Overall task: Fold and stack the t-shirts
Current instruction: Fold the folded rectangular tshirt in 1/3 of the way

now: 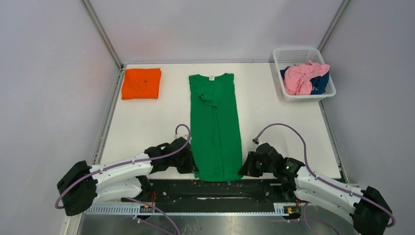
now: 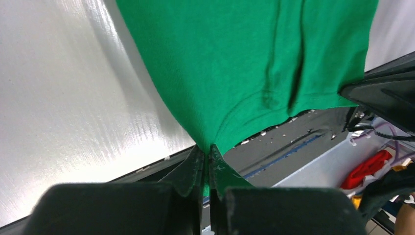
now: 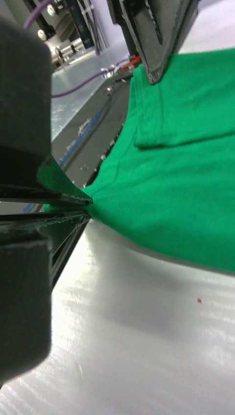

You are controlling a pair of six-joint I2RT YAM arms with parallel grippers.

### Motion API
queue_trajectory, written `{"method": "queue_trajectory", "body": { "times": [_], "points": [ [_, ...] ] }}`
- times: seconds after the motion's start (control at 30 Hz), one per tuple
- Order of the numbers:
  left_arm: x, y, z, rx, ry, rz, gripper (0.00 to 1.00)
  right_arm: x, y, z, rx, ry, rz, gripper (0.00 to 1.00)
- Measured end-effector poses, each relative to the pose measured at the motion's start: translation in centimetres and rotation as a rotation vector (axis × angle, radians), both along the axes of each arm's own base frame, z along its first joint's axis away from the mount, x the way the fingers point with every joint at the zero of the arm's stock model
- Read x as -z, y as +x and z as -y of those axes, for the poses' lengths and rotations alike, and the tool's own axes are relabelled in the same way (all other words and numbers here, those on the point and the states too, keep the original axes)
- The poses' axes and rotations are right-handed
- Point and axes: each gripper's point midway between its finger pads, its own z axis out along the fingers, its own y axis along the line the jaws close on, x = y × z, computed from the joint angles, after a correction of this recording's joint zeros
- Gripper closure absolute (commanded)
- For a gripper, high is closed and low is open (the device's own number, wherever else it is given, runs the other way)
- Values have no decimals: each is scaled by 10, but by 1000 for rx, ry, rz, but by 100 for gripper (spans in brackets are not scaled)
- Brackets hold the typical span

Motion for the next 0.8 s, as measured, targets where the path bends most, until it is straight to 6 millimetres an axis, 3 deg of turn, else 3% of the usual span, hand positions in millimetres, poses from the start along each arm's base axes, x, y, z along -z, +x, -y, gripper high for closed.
{"method": "queue_trajectory", "body": {
  "times": [0.17, 0.3, 0.43, 0.53, 0.8],
  "points": [
    [-12, 3, 2, 2, -18, 24, 96, -15, 2, -4, -10, 37, 34, 89],
    [-31, 22, 13, -14, -19, 64, 96, -38, 21, -13, 13, 38, 90, 91],
    [-47, 62, 22, -90, -33, 106, 98, -58, 49, -25, 46, 20, 142, 94],
    [-49, 93, 16, -161, -17, 111, 98, -70, 79, -30, 93, 4, 158, 95],
    [-60, 174, 5, -277, 4, 131, 100, -77, 161, -24, 230, -18, 154, 97]
  ]
}}
